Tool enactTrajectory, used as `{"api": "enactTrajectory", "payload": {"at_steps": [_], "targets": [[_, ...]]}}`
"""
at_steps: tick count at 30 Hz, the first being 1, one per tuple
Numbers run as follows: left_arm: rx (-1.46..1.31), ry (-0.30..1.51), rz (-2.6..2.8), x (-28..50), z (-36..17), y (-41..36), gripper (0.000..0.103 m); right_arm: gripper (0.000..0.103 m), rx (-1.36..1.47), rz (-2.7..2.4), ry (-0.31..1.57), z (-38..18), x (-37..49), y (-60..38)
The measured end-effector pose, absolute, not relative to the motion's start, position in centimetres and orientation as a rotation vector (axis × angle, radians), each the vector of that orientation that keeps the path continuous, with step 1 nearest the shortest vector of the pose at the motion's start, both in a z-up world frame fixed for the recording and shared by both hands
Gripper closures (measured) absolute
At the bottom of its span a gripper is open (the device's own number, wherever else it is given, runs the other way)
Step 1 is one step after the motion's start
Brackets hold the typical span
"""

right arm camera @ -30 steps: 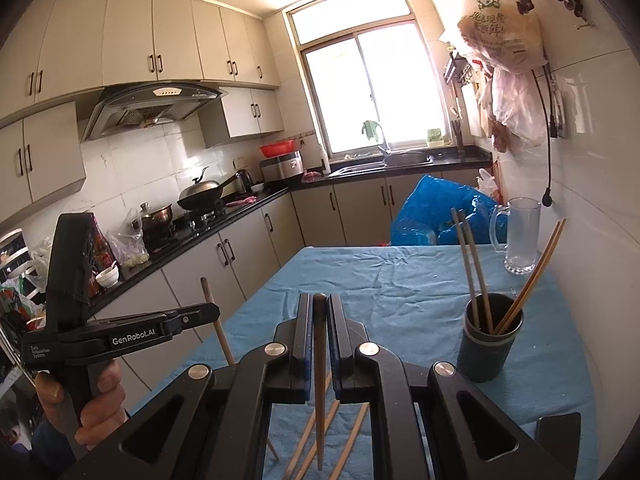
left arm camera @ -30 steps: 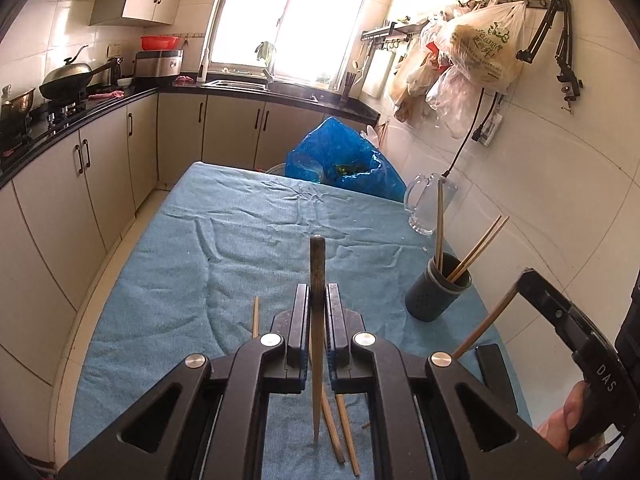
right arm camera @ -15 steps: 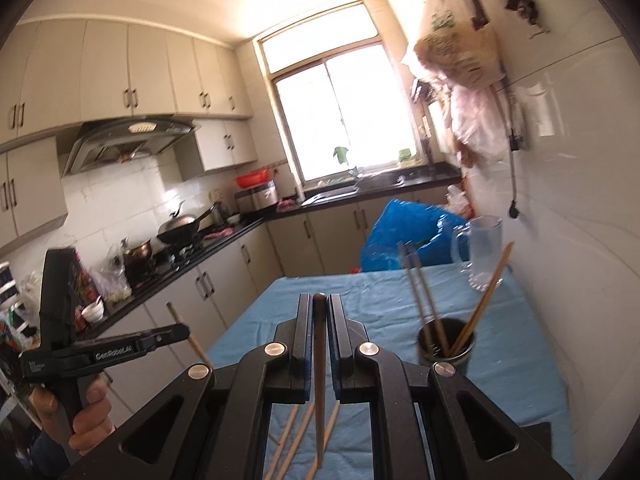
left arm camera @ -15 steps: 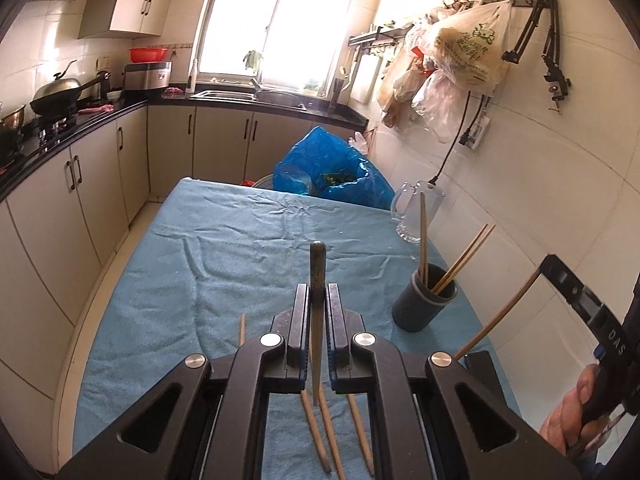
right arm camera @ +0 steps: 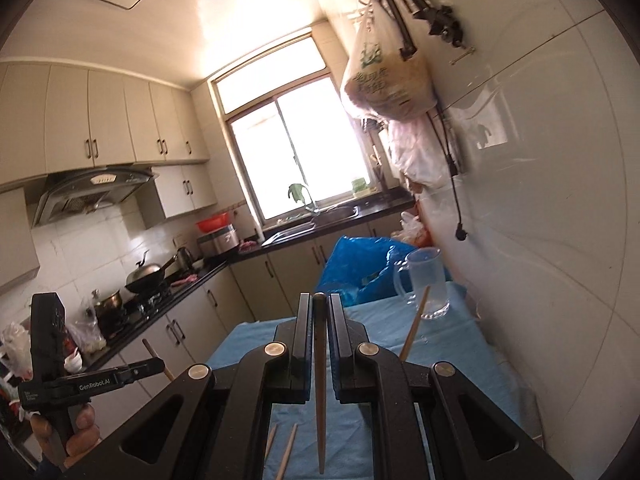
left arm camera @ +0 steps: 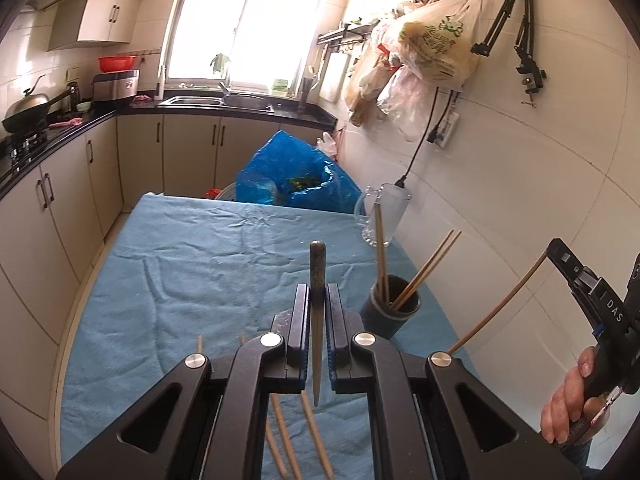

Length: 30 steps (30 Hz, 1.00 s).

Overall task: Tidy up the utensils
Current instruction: 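Lift the left tool's chopstick upright toward the black cup while the right tool carries its chopstick there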

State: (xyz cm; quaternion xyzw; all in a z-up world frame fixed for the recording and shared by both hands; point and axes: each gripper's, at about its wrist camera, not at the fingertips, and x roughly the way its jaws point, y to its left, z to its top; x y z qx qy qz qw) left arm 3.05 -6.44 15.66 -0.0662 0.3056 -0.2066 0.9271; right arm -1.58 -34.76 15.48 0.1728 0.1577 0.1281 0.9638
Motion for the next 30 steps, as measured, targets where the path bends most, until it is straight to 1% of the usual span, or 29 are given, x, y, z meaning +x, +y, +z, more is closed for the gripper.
{"api": "enactTrajectory", "payload": {"at_steps": [7,21,26,30], "targets": [[-0.121,0.613,-0.466,4.0,17.1,-9.1,0.096,0.095,0.358,0.221,0.288,16.7,-0.7,-36.8],[-0.096,0.536,-0.542,6.8,21.9,-15.2,0.096,0.095,0.347,0.167,0.235,18.8,2.4,-39.1],[-0.114,0.521,-0.554,8.5,22.5,-16.6,0.096,0.095,0.36,0.16,0.224,19.0,4.0,-39.5],[-0.144,0.535,-0.56,10.6,22.0,-17.5,0.096,0.095,0.375,0.154,0.228,18.8,5.5,-39.8]]}}
